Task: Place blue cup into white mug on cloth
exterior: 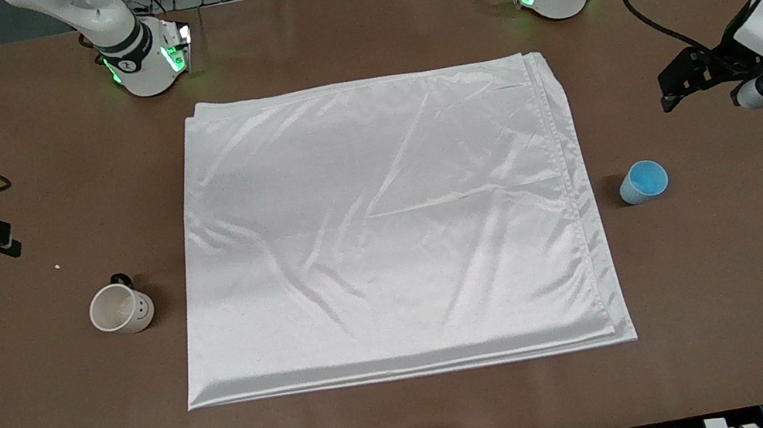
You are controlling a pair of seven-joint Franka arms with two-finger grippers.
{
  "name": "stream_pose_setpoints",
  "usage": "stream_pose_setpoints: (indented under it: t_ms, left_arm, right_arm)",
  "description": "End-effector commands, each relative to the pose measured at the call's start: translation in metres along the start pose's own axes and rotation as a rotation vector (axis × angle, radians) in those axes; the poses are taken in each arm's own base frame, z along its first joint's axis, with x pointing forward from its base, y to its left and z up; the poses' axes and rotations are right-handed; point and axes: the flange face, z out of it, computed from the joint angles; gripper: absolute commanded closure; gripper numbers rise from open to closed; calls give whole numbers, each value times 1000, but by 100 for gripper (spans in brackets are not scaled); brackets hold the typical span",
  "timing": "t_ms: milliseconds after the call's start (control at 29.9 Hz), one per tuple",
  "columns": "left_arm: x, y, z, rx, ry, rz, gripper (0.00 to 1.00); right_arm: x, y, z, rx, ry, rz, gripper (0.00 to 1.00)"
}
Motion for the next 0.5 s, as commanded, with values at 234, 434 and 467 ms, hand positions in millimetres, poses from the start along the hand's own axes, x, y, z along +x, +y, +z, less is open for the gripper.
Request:
stream_pose_setpoints:
  t_ms: [234, 434, 467]
  left_arm:
    - [2, -2, 5, 30, -3, 21, 0]
    - [4, -4, 27, 30, -1, 16, 0]
    - [5, -4, 31, 28, 0, 16, 0]
  right_arm:
    - [-18, 6, -5, -24, 1, 15, 0]
    - [-25, 7, -3, -23, -7, 14, 0]
    - [-26, 7, -3, -23, -8, 14, 0]
